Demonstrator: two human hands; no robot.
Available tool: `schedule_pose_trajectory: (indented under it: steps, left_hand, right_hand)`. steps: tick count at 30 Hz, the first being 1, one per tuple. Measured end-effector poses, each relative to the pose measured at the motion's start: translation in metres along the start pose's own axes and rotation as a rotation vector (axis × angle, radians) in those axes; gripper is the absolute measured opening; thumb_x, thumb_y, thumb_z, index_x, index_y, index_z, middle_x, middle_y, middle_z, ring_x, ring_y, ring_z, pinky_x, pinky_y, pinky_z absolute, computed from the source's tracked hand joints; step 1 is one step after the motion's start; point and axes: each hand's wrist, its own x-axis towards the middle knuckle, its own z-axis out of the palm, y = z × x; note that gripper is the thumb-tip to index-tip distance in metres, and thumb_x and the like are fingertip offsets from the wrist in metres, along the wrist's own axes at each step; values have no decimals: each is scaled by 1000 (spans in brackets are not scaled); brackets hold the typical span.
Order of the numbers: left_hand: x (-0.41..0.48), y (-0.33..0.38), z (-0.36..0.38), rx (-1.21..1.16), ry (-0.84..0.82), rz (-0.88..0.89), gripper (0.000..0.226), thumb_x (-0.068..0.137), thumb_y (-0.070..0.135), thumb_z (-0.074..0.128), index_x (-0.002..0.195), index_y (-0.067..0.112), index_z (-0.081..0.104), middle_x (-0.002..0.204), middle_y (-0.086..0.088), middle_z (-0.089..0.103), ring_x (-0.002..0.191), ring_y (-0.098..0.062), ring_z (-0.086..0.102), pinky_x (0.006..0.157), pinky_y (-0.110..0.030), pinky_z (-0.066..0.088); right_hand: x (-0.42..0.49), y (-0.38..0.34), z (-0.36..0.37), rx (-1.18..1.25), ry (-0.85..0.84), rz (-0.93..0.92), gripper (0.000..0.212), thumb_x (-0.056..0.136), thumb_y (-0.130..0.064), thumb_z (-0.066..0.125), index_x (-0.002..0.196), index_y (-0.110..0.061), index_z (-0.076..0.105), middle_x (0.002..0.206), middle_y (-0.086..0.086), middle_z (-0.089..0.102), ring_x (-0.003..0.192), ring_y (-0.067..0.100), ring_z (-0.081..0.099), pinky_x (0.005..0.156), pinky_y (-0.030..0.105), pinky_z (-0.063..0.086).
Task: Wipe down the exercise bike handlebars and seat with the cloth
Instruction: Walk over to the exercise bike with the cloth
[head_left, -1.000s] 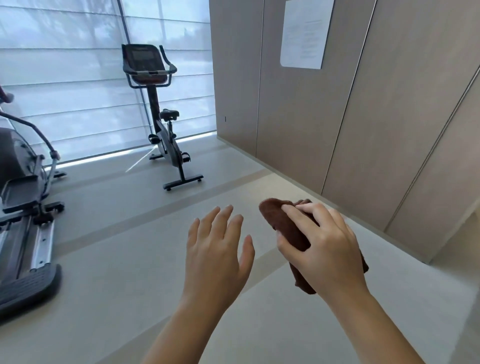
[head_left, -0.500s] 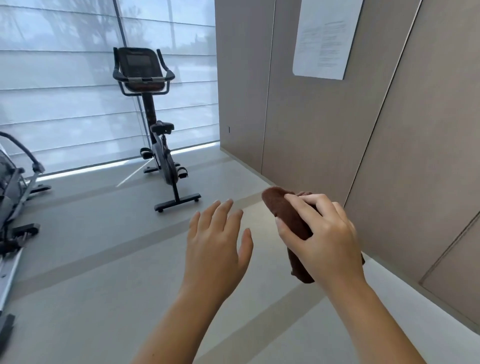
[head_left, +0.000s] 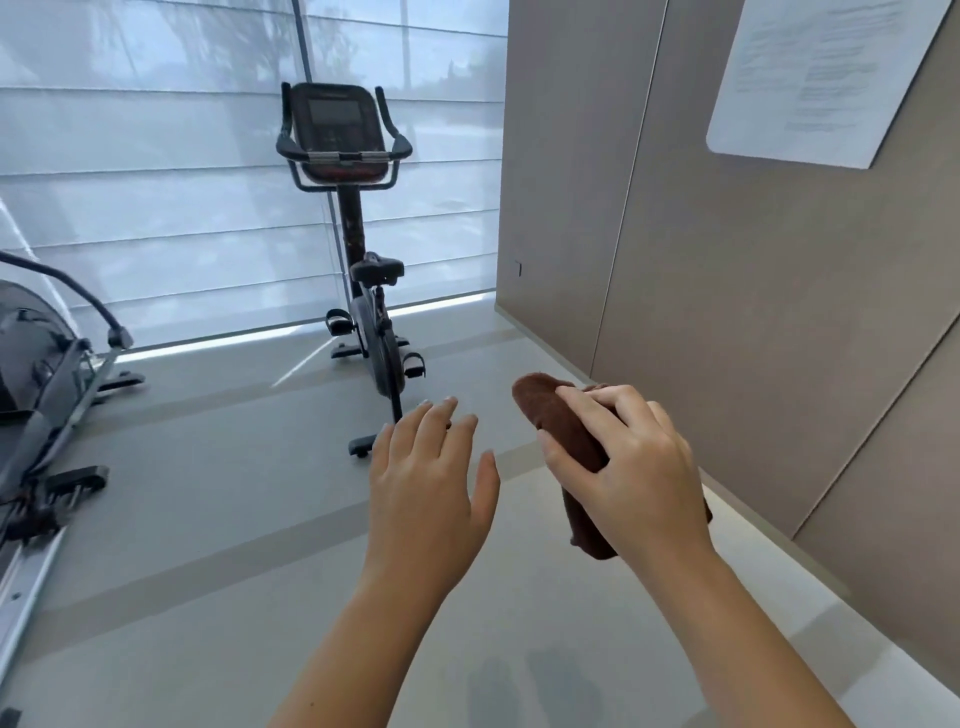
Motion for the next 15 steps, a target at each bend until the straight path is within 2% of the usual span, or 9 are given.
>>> schedule_pose_trajectory:
  steps: [4, 10, 15]
  left_hand:
    - [80, -51, 36, 22, 13, 29, 29, 81, 20, 58, 105, 5, 62, 114, -15, 63, 107, -34, 55, 92, -53, 42]
    - [162, -97, 112, 17, -57, 41, 32, 76, 15, 69, 105, 5, 63, 115, -15, 63, 108, -35, 55, 93, -54, 42]
    - [242, -119, 197, 9, -62, 69, 33, 75, 16, 70, 105, 5, 63, 114, -15, 63, 109, -35, 55, 90, -57, 43]
  right_hand:
    - [76, 3, 67, 15, 23, 6, 46, 80, -48, 45, 108, -18, 65, 94, 3, 64, 75, 23, 56, 69, 27, 37]
    - [152, 47, 154, -1, 17, 40, 43, 80, -46, 52, 108, -16, 67, 92, 3, 65, 73, 23, 56, 68, 26, 37]
    - [221, 107, 227, 14, 34, 79, 42, 80, -48, 48, 108, -22, 65, 93, -1, 63, 76, 22, 55, 67, 28, 41]
